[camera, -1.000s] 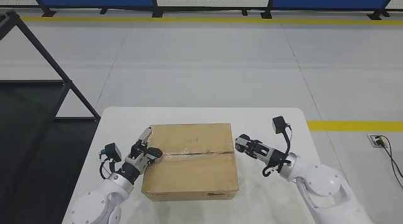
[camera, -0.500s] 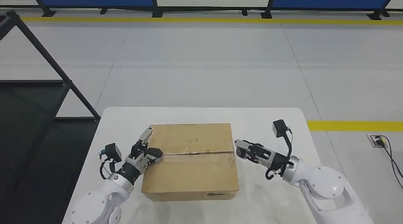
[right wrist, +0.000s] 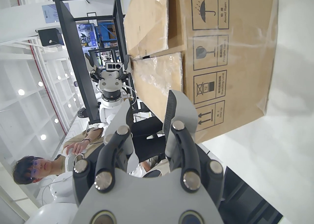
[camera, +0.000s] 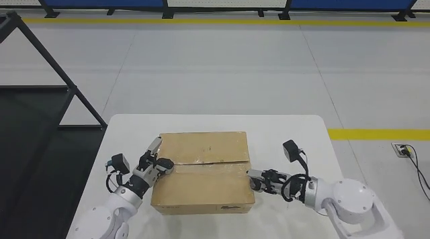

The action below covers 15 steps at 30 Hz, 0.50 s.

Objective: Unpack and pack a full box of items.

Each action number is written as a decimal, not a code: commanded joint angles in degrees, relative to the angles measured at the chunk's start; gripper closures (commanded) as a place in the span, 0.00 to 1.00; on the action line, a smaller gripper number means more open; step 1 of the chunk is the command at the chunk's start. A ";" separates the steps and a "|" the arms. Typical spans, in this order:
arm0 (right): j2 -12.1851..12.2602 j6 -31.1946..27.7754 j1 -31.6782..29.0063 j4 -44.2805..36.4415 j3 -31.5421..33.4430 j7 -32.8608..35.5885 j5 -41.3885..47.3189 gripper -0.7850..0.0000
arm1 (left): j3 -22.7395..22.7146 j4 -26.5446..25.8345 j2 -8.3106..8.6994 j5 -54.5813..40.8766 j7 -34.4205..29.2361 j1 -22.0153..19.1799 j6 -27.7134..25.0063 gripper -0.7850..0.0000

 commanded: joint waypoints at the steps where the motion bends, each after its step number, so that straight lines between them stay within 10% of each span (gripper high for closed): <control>1: 0.01 0.37 0.37 -0.29 -0.70 0.06 -0.52 0.58 | -0.02 -0.05 0.00 -0.02 -0.01 0.05 -0.01 0.00; 15: 0.42 4.56 0.74 -2.38 -1.65 -1.66 -1.25 0.58 | -0.30 -0.14 0.00 -0.33 -0.05 0.35 -0.16 0.00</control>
